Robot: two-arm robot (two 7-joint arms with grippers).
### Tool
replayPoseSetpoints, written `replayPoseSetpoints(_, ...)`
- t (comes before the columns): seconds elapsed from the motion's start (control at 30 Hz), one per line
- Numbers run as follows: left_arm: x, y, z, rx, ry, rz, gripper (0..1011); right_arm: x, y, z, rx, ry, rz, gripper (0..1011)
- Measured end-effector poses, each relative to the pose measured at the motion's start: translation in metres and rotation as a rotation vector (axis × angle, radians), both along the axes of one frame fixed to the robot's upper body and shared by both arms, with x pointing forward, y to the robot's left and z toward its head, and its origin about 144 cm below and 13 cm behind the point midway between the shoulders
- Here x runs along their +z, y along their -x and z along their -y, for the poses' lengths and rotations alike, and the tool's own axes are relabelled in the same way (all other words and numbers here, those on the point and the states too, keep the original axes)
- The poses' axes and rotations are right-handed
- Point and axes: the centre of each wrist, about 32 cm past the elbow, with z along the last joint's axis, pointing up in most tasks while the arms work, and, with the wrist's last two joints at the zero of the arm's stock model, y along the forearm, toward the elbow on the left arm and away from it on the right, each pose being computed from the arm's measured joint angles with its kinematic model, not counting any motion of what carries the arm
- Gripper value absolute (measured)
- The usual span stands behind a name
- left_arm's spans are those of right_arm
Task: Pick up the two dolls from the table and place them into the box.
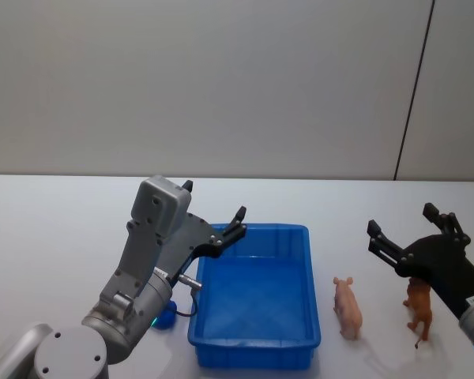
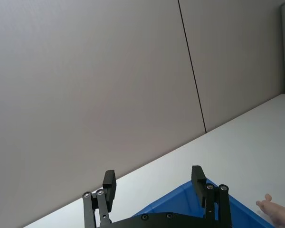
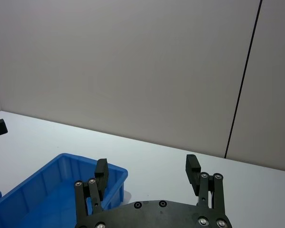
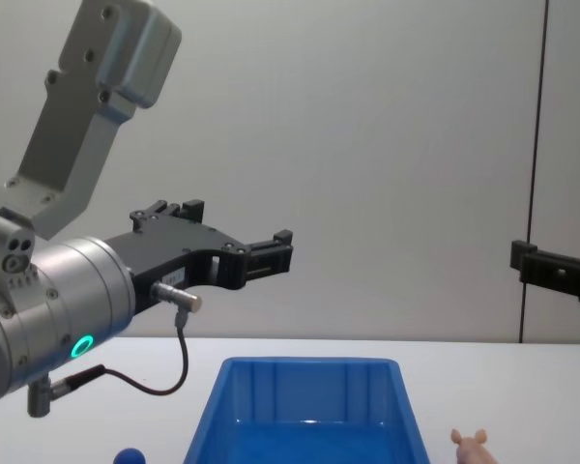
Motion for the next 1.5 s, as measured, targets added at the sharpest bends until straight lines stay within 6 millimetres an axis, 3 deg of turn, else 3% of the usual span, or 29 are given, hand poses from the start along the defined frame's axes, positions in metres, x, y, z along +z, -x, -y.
replayPoseSetpoints(1.5,0.0000,0.0000,0.0000,0.000,0.000,0.000,1001,-0.0004,-0.0038,0.0005,-0.017,0.005,-0.017,1001)
